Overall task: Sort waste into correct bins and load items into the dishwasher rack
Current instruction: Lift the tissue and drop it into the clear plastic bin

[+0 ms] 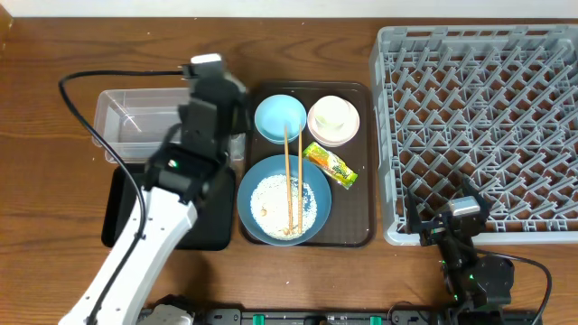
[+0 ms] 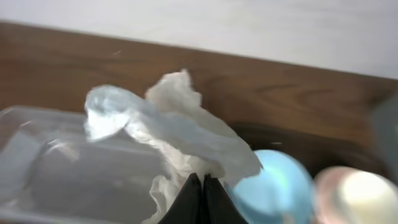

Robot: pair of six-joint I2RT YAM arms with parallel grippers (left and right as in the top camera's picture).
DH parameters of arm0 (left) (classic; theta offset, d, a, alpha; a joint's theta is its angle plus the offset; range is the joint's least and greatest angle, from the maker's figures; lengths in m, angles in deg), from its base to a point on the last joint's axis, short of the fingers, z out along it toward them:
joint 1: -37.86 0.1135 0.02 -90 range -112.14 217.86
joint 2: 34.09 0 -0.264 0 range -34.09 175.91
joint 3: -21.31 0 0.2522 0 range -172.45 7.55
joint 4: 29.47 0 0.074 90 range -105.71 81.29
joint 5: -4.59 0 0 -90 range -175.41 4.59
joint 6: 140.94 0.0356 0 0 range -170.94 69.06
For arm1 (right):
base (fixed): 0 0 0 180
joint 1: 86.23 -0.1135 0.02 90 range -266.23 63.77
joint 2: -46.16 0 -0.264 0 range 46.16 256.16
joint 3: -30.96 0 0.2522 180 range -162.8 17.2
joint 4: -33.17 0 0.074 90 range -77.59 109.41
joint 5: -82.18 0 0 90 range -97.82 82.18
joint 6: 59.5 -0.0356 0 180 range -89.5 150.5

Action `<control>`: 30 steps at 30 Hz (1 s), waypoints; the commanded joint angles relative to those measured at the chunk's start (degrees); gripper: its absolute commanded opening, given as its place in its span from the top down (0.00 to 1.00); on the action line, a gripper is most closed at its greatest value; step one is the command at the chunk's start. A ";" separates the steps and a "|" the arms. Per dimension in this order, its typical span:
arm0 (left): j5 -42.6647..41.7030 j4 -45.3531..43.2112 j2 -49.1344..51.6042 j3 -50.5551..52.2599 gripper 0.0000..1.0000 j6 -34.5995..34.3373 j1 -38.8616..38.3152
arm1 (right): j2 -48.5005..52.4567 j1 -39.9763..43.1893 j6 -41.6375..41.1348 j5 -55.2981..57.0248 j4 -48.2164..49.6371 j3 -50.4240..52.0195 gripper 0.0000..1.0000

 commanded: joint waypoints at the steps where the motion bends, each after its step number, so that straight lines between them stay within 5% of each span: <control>1: 1.46 0.13 3.82 0.11 0.94 0.52 3.91 | -0.11 -0.31 -0.63 -0.04 -0.22 0.09 0.01; 10: 1.44 -3.37 16.09 0.09 0.94 0.52 9.94 | -0.11 -0.31 -0.66 -0.04 -0.22 0.09 0.01; 17: 1.42 -5.95 16.20 0.09 0.90 0.52 10.38 | -0.11 -0.31 -0.63 -0.04 -0.22 0.09 0.01; 20: 1.40 -5.66 15.87 0.09 0.63 0.52 10.38 | -0.11 -0.31 -0.63 -0.04 -0.22 0.09 0.01; 27: 0.85 -0.79 11.65 0.09 0.57 -1.60 10.36 | -0.11 -0.31 -0.63 -0.04 -0.22 0.09 0.01; 30: -6.84 1.99 7.34 0.09 0.57 -4.76 10.38 | -0.11 -0.31 -0.63 -0.04 -0.22 0.09 0.01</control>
